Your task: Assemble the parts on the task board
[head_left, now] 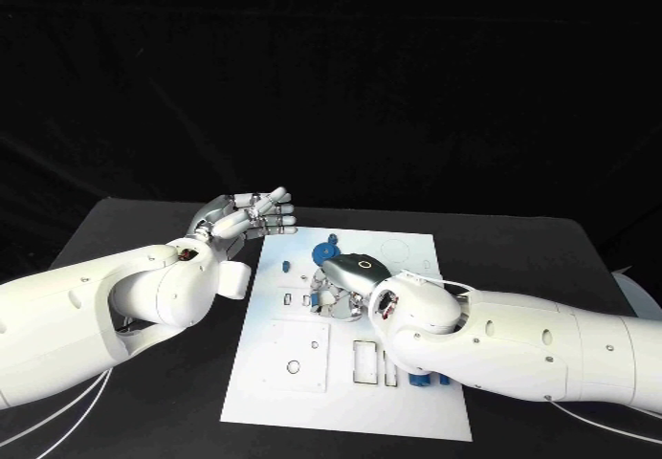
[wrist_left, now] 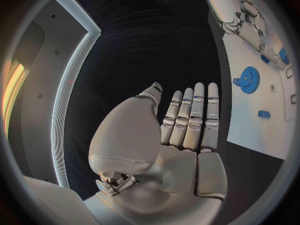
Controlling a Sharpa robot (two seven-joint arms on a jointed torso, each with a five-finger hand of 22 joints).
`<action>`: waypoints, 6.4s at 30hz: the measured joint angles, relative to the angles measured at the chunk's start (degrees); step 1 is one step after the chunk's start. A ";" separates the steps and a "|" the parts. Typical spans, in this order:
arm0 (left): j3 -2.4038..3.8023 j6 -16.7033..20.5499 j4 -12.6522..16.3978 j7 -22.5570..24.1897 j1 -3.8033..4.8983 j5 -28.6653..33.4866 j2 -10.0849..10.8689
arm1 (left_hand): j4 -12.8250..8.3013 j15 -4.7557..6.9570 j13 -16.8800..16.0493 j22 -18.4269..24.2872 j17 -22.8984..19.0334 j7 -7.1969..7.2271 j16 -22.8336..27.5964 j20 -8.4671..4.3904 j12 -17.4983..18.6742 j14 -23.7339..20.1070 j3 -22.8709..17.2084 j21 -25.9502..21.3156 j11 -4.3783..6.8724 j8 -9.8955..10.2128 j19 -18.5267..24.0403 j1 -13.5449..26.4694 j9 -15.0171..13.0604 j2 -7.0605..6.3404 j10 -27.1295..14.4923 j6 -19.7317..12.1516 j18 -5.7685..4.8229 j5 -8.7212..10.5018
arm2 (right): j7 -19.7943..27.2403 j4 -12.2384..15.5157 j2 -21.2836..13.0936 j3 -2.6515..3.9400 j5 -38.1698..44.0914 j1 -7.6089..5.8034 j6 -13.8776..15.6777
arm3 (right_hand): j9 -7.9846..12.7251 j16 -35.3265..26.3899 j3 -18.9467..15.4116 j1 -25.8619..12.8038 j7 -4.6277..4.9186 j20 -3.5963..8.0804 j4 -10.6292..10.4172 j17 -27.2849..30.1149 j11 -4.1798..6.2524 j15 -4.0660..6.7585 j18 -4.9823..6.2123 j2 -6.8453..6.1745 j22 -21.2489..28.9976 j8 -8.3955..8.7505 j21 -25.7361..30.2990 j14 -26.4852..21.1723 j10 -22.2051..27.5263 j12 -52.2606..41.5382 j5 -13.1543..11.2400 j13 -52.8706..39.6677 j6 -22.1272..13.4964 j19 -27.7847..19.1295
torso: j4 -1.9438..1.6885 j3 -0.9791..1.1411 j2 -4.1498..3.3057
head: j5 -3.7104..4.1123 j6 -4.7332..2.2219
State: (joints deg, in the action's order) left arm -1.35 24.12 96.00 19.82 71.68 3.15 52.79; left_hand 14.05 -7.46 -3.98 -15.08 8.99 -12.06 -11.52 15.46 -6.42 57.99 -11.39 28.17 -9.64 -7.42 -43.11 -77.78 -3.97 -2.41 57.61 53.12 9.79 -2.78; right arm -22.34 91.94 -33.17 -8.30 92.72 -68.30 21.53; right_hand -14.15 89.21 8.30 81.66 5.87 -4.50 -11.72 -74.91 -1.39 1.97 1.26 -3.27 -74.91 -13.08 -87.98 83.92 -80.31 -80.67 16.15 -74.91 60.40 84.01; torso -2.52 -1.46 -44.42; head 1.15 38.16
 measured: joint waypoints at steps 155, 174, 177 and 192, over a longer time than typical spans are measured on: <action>-2.13 -39.66 -17.52 -59.73 5.34 -63.05 -21.06 | 2.65 11.05 -61.79 -59.84 65.92 8.59 -78.34 -13.11 -62.80 26.00 0.89 61.69 10.13 -16.74 -40.74 12.89 -22.68 -4.00 19.34 6.34 -8.94 -0.18 | 21.01 4.99 -23.08 0.65 -38.63 -8.81 7.40 | -0.55 -4.10 -5.61 -2.40 2.11 -1.03 -4.49 -0.03 -1.89 -1.66 1.78 -2.86 0.00 -0.43 11.21 0.01 7.96 6.45 6.60 6.18 -6.15 -2.04 | 0.62 1.33 2.91 | -2.04 3.50; -2.16 -40.94 -17.95 -59.76 5.31 -62.84 -21.52 | 2.60 11.05 -62.07 -59.83 65.92 8.79 -78.34 -13.10 -63.04 25.99 0.01 61.69 10.13 -17.16 -40.74 12.33 -23.43 -3.44 19.34 6.10 -8.93 -0.18 | 21.04 4.88 -22.96 0.65 -38.64 -8.79 7.40 | -0.54 -4.10 -5.61 -2.40 2.11 -0.88 -4.49 -0.02 -1.89 -1.53 1.78 -2.86 -0.04 -0.43 11.44 0.14 7.95 6.45 6.82 6.18 -6.15 -2.19 | 0.63 1.33 2.80 | -2.03 3.71; -2.16 -41.01 -18.01 -59.76 5.30 -62.80 -21.56 | 2.53 11.05 -62.07 -59.83 65.92 8.61 -78.34 -13.11 -63.04 25.99 -0.69 61.69 10.13 -17.31 -40.74 11.96 -23.74 -3.07 19.34 5.91 -8.93 -0.18 | 21.04 4.86 -22.93 0.65 -38.64 -8.79 7.39 | -0.54 -4.10 -5.61 -2.40 2.11 -0.82 -4.49 -0.02 -1.89 -1.54 1.77 -2.86 -0.04 -0.43 11.44 0.13 7.95 6.45 6.82 6.18 -6.15 -2.25 | 0.62 1.33 2.80 | -2.00 3.85; -2.11 -41.41 -18.12 -59.77 5.35 -61.80 -21.62 | -0.58 11.17 -61.64 -59.83 65.91 8.80 -78.34 -13.32 -62.12 26.12 -12.28 61.69 10.53 -17.55 -40.95 3.73 -25.80 -2.88 18.50 3.62 -8.93 0.02 | 20.96 4.53 -22.78 0.64 -38.64 -8.78 7.37 | -0.59 -4.54 -5.61 -2.40 2.11 -1.03 -4.49 -0.01 -1.73 -1.54 1.77 -2.86 -0.03 -0.66 12.10 0.12 8.12 6.69 9.15 6.50 -6.15 -2.46 | 0.64 1.36 2.83 | -2.08 4.26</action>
State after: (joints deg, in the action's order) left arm -3.46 -17.28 77.87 -39.95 77.03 -58.65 31.17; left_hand 13.47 3.71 -65.62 -74.91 74.90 -3.26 -89.86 2.14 -68.54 84.11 -23.67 89.86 0.89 -24.97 -84.06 -74.05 -29.78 -5.29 76.11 56.74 0.85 -2.76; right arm -1.38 96.47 -55.94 -7.65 54.08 -77.07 28.90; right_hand -14.75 84.68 2.70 79.27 7.97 -5.53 -16.21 -74.92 -3.11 0.43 3.03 -6.13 -74.94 -13.73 -75.88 84.04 -72.19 -73.99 25.30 -68.41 54.25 81.55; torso -1.88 -0.09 -41.59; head -0.93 42.42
